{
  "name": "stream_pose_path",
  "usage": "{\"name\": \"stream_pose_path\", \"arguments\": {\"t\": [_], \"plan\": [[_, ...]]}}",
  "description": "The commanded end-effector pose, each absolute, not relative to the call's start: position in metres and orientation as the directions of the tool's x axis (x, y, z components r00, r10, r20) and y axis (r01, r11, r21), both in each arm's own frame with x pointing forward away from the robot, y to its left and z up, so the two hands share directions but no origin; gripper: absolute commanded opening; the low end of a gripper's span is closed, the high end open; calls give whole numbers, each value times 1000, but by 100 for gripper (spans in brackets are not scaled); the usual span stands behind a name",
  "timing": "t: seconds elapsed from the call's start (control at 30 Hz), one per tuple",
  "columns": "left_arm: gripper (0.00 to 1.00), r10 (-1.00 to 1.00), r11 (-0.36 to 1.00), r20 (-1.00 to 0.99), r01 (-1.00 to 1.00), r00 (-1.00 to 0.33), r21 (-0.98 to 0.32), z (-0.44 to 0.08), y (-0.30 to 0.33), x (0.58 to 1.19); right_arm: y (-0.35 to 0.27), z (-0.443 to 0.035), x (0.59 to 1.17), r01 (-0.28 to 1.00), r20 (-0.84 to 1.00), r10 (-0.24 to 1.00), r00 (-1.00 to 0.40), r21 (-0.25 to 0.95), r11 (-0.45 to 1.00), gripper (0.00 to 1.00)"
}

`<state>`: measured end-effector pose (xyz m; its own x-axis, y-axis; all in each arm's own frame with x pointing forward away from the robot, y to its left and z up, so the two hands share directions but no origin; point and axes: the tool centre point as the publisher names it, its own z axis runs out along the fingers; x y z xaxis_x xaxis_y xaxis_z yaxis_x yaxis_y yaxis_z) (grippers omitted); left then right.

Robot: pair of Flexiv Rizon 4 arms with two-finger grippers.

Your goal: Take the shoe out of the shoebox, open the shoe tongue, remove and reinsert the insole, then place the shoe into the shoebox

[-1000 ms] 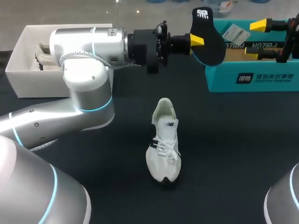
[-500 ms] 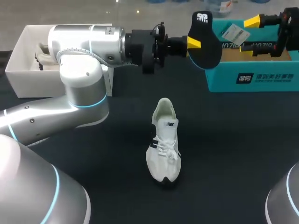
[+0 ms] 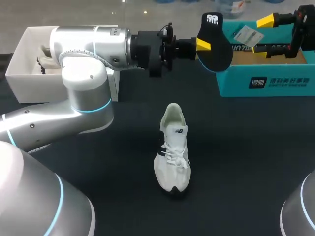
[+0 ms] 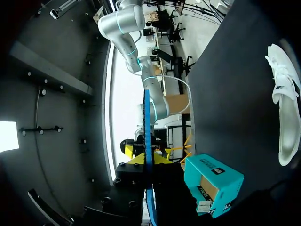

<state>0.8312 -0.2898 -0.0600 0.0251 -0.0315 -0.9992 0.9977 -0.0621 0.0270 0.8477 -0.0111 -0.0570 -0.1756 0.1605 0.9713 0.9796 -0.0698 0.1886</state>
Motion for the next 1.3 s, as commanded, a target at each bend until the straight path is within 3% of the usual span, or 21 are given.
{"name": "stream_pose_path", "arguments": {"t": [0.03, 0.33, 0.6, 0.9, 1.07, 1.3], "plan": [[0, 233, 87, -904, 933, -359, -348, -51, -290, 832, -11, -57, 849, 980, 971, 162, -175, 188, -68, 100], [0, 399, 160, -582, 678, -709, -717, -43, -289, 837, -11, -57, 849, 980, 971, 162, -175, 188, -68, 100], [0, 389, 144, -231, 306, -892, -941, -45, -289, 833, -11, -57, 849, 980, 971, 162, -175, 188, -68, 100], [0, 270, 90, 81, -58, -960, -994, -39, -291, 838, -11, -57, 849, 980, 971, 162, -175, 188, -68, 100], [0, 152, 67, 390, -384, -908, -921, -28, -291, 844, -11, -57, 849, 980, 971, 162, -175, 188, -68, 100], [0, 152, 67, 390, -384, -908, -921, -28, -291, 844, -11, -57, 849, 980, 971, 162, -175, 188, -68, 100]]}}
